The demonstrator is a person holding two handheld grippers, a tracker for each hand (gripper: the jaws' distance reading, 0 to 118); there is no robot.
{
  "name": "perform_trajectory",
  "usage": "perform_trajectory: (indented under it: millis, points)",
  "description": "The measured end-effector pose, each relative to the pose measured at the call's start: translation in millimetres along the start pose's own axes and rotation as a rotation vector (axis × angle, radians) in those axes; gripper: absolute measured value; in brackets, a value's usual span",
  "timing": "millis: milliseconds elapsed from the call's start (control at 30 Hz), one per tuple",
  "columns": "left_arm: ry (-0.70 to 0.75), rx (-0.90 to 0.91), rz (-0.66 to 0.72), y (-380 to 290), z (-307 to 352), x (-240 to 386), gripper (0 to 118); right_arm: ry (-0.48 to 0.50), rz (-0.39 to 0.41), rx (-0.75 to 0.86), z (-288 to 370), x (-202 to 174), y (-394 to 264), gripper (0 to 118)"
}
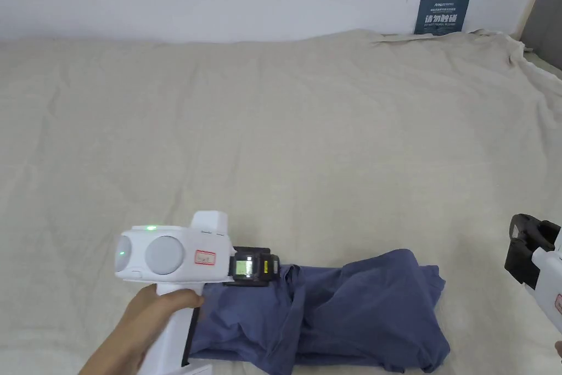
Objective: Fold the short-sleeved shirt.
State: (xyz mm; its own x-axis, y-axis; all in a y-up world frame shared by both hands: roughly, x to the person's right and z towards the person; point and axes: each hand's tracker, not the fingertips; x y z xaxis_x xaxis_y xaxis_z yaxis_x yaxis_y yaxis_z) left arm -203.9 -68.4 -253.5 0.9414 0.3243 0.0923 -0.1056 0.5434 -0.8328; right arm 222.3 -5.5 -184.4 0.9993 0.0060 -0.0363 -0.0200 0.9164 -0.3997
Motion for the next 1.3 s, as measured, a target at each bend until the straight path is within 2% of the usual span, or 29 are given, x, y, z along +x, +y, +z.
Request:
perform_trajectory:
  millis: [167, 233, 267, 300, 367, 433, 467, 933, 1033, 1300]
  points:
    - [0.104, 0.1, 0.025, -7.8, 27.3, -35.0, 113, 0.004, 0.004, 0.004, 0.7, -1.8, 2.3, 0]
    - [0.151, 0.132, 0.049, -14.8, 33.1, -49.0, 109, 0.007, 0.006, 0.003, 0.5, -2.7, 2.5, 0]
    - [0.164, 0.156, 0.066, -17.6, 34.9, -52.6, 97, 0.007, 0.007, 0.003, 0.5, -3.1, 2.5, 0]
    - [0.168, 0.178, 0.063, -22.7, 36.1, -57.5, 80, 0.007, 0.007, 0.003, 0.4, -3.5, 2.5, 0]
    - [0.164, 0.182, 0.064, -31.5, 34.2, -64.9, 33, 0.009, 0.006, 0.001, 0.1, -3.5, 2.1, 0]
    - [0.151, 0.178, 0.104, -38.4, 29.2, -70.8, 8, 0.011, 0.004, -0.004, 0.0, -3.5, 1.4, 0]
    - [0.132, 0.18, 0.112, -41.8, 27.4, -72.2, 1, 0.01, 0.005, -0.006, 0.1, -3.6, 1.2, 0]
    - [0.085, 0.051, 0.031, -75.4, -50.4, -19.5, 0, -0.002, -0.001, -0.022, 0.0, 3.2, -2.3, 0]
    - [0.107, 0.004, -0.052, -79.9, -68.2, 0.6, 0, -0.008, -0.004, -0.025, 0.0, 6.9, -3.8, 0]
    - [0.25, 0.016, -0.261, -88.2, -82.9, 34.3, 0, -0.022, -0.016, -0.031, 1.9, 13.9, -7.2, 0]
